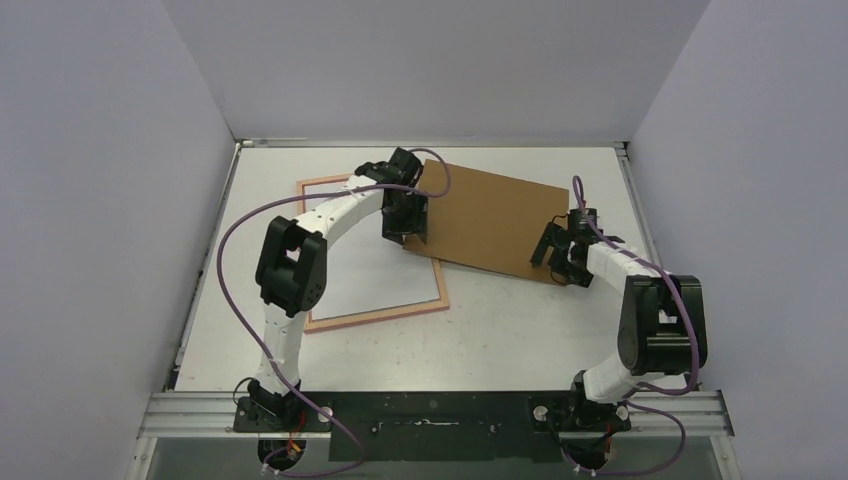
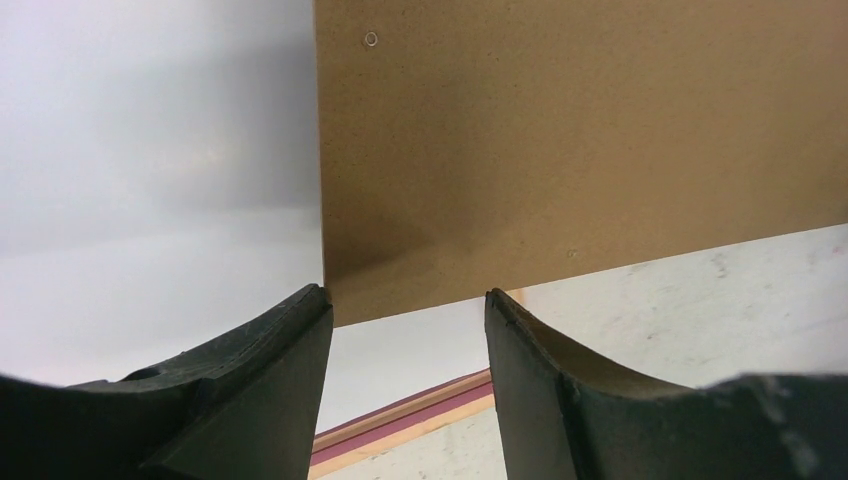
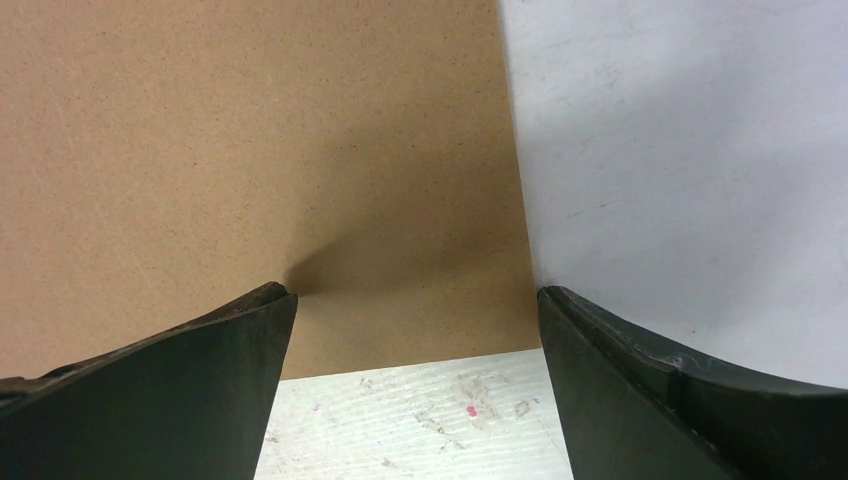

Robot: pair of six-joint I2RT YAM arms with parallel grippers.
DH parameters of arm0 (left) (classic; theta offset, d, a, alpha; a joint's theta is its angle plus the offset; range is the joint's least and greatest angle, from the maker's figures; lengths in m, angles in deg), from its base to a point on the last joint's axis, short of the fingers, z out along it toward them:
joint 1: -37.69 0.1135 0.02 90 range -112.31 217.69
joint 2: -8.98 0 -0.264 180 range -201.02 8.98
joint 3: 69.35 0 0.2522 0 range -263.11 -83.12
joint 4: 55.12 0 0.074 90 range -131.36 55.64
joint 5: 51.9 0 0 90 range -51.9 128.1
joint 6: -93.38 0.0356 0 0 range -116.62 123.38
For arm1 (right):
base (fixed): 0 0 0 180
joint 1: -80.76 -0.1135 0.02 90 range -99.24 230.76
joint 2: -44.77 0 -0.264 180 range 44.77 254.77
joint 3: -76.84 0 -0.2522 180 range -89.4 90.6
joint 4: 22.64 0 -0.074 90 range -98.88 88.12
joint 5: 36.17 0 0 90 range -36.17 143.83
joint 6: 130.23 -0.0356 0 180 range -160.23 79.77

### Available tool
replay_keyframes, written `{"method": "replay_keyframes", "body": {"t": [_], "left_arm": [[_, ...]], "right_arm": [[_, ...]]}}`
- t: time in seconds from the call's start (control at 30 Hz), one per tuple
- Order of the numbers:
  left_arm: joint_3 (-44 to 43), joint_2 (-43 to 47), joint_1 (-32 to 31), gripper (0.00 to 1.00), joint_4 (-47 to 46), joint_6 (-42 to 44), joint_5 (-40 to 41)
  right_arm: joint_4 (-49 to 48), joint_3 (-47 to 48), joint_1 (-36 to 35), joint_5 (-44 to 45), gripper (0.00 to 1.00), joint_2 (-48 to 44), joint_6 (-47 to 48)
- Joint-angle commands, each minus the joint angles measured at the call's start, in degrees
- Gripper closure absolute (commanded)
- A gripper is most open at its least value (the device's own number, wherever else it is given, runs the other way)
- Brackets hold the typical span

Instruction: Put the photo into the frame

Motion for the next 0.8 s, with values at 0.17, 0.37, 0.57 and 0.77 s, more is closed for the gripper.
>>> {"method": "replay_keyframes", "body": {"t": [0.17, 0.37, 0.57, 0.77], "left_arm": [[6.25, 5.11, -0.44, 0.46, -9.02, -3.68, -7.88], [7.35, 6.41, 3.32, 0.4, -8.1, -0.77, -9.67], [7.8, 7.8, 6.89, 0.31, -7.56, 3.06, -14.73], [10.18, 6.99, 8.06, 0.31, -6.75, 0.88, -14.42]], "right_arm": [[3.88, 1.38, -6.41, -2.04, 0.07, 1.08, 0.28], [9.89, 6.47, -6.47, 1.76, 0.06, 0.29, 2.98], [12.16, 9.0, -6.83, 4.51, 0.05, -3.42, 4.18], [13.99, 8.96, -11.37, 14.02, 0.05, -7.36, 7.83]]}}
